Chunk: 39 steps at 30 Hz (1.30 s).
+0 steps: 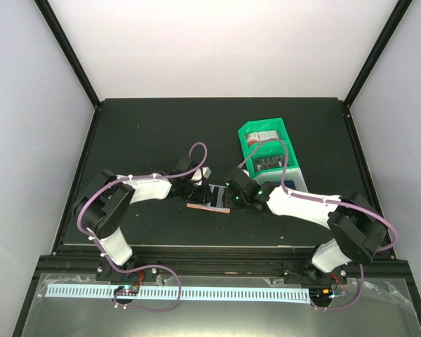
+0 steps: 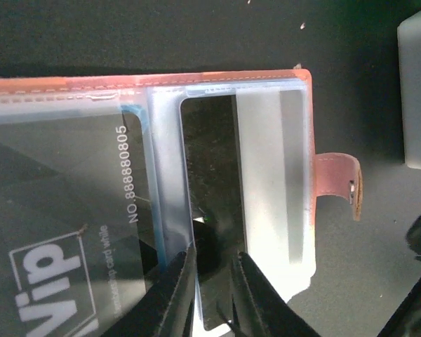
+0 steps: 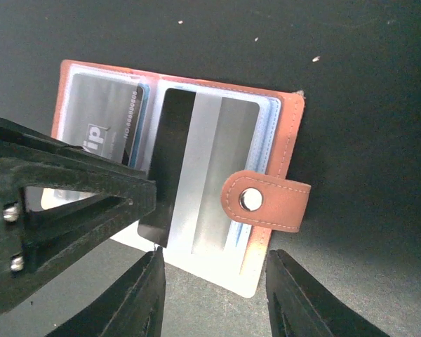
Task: Put the credit cards into the card holder
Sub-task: Insert the credit card into the card holder.
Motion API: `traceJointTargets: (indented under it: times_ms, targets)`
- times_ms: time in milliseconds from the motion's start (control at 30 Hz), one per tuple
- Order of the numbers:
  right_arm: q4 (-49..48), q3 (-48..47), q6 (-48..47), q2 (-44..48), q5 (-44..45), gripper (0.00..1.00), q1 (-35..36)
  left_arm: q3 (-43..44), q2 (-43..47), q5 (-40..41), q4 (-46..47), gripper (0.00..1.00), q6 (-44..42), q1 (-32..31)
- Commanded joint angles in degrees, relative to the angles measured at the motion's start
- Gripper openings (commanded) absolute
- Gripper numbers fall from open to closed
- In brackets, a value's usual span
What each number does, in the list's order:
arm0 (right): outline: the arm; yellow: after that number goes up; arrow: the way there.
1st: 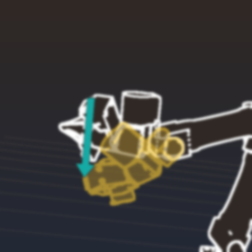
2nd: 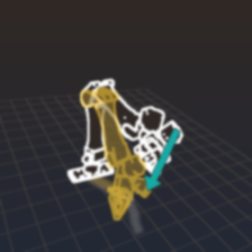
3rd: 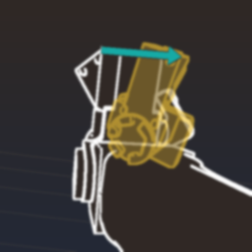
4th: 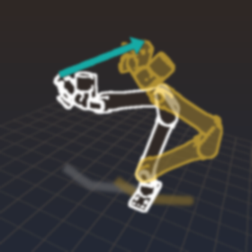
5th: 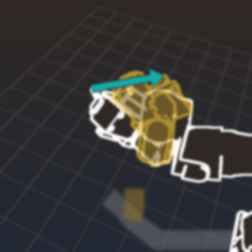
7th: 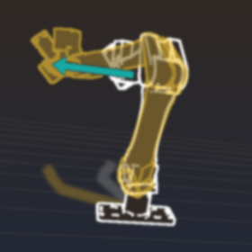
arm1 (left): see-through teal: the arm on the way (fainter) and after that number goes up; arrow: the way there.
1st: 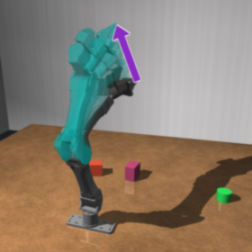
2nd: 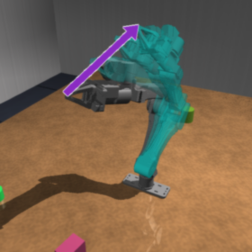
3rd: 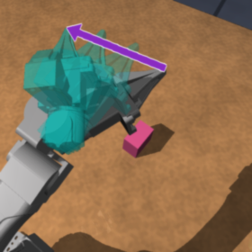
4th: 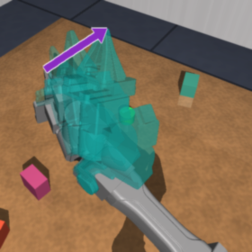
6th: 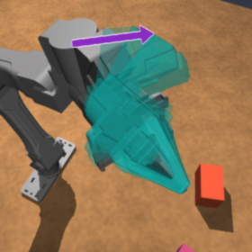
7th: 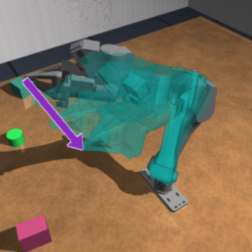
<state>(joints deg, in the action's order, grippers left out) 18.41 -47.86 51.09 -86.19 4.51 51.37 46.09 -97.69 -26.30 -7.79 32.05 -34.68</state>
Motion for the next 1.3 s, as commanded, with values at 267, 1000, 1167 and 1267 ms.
traceJointTargets:
  times_ms: [267, 1000, 1167, 1267]
  targets:
    - [-3.22, 0.81, 0.06, -1.52, -2.15, 0.42, 0.19, 2.08, 0.77, 5.66, -4.27, 0.17, -2.41, -2.20]
    - [-9.79, 4.05, 5.61, -2.97, -4.12, 0.32, 0.15, -2.13, -3.09, 7.95, -2.55, 0.02, -2.05, -2.23]
    - [-9.91, 3.52, 5.97, -4.60, -4.04, 0.34, 0.08, -2.71, -3.93, 8.60, -2.41, 0.02, -1.86, -2.19]
    - [-10.34, 3.01, 5.57, -5.61, -4.55, 0.34, 0.08, -2.52, -4.71, 8.47, -2.42, 0.02, -1.86, -2.24]
